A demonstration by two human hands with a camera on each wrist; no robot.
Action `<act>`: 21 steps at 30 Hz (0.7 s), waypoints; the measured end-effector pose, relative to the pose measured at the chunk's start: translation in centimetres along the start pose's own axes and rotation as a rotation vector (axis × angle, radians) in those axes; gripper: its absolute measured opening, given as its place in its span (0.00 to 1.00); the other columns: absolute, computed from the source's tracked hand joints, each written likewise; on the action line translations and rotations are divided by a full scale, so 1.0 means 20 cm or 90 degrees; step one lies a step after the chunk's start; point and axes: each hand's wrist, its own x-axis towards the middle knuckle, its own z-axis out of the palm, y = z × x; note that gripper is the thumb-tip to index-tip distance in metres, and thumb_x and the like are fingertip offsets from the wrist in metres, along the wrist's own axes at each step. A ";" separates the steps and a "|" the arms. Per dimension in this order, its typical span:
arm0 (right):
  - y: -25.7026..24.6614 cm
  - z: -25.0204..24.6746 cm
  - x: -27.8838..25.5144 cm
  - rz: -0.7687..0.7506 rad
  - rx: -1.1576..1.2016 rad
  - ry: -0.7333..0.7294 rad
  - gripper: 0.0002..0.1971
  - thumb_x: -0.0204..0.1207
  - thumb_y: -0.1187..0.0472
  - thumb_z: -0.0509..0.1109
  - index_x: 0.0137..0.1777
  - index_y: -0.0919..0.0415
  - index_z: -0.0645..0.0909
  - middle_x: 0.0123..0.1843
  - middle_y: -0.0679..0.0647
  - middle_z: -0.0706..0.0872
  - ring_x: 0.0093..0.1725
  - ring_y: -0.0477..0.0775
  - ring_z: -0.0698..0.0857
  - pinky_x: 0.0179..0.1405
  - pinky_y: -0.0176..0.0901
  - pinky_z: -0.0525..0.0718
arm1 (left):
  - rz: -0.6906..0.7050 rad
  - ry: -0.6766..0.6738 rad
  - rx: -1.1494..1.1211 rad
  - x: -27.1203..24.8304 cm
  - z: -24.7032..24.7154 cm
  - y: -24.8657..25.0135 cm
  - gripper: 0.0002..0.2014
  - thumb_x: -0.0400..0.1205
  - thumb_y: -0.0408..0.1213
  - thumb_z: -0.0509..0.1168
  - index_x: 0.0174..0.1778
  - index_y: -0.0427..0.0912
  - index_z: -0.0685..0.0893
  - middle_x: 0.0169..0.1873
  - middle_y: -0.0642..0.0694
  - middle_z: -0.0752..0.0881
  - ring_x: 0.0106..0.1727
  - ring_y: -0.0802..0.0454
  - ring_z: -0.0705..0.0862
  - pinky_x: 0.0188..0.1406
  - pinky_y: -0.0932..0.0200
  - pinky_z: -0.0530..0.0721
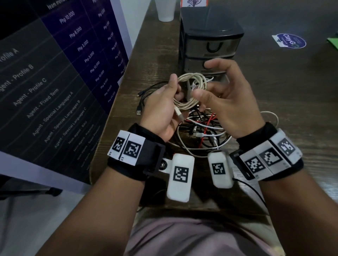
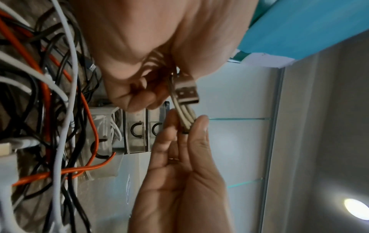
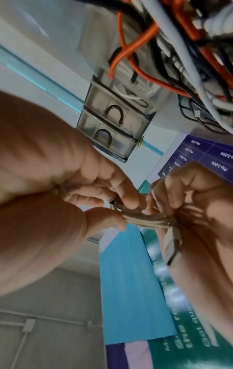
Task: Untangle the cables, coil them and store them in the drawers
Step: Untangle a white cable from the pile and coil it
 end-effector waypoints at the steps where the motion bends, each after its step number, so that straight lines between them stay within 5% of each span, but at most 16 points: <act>1: 0.00 0.00 0.00 0.002 0.017 0.001 0.24 0.76 0.69 0.75 0.67 0.57 0.70 0.44 0.57 0.86 0.36 0.48 0.86 0.38 0.41 0.86 | 0.014 -0.002 0.004 0.00 0.00 0.00 0.16 0.88 0.50 0.60 0.42 0.41 0.80 0.28 0.50 0.84 0.35 0.50 0.86 0.49 0.44 0.87; 8: 0.02 -0.03 0.00 0.005 0.154 -0.076 0.28 0.77 0.67 0.70 0.74 0.59 0.64 0.43 0.57 0.90 0.45 0.51 0.90 0.43 0.42 0.86 | 0.065 -0.025 0.027 -0.02 0.04 -0.01 0.16 0.91 0.45 0.54 0.43 0.40 0.77 0.25 0.51 0.84 0.35 0.49 0.86 0.55 0.38 0.86; 14: 0.05 -0.03 0.02 -0.008 0.234 -0.154 0.27 0.81 0.77 0.61 0.76 0.60 0.58 0.42 0.58 0.87 0.49 0.54 0.89 0.55 0.49 0.84 | 0.048 -0.019 -0.011 0.00 0.04 0.01 0.17 0.91 0.46 0.54 0.40 0.41 0.75 0.26 0.49 0.72 0.29 0.52 0.80 0.26 0.60 0.81; 19: 0.04 -0.02 0.02 -0.002 0.300 -0.185 0.31 0.78 0.76 0.61 0.77 0.59 0.54 0.41 0.66 0.82 0.52 0.70 0.84 0.62 0.57 0.81 | 0.049 -0.029 -0.016 0.00 0.03 0.00 0.17 0.91 0.47 0.54 0.41 0.42 0.75 0.27 0.49 0.72 0.27 0.55 0.78 0.30 0.57 0.80; 21: 0.03 -0.02 0.02 -0.002 0.336 -0.201 0.38 0.76 0.74 0.64 0.81 0.56 0.49 0.46 0.69 0.79 0.55 0.74 0.80 0.62 0.59 0.82 | 0.081 -0.031 0.012 0.01 0.03 -0.02 0.17 0.91 0.47 0.54 0.41 0.42 0.79 0.32 0.45 0.78 0.35 0.50 0.83 0.36 0.53 0.83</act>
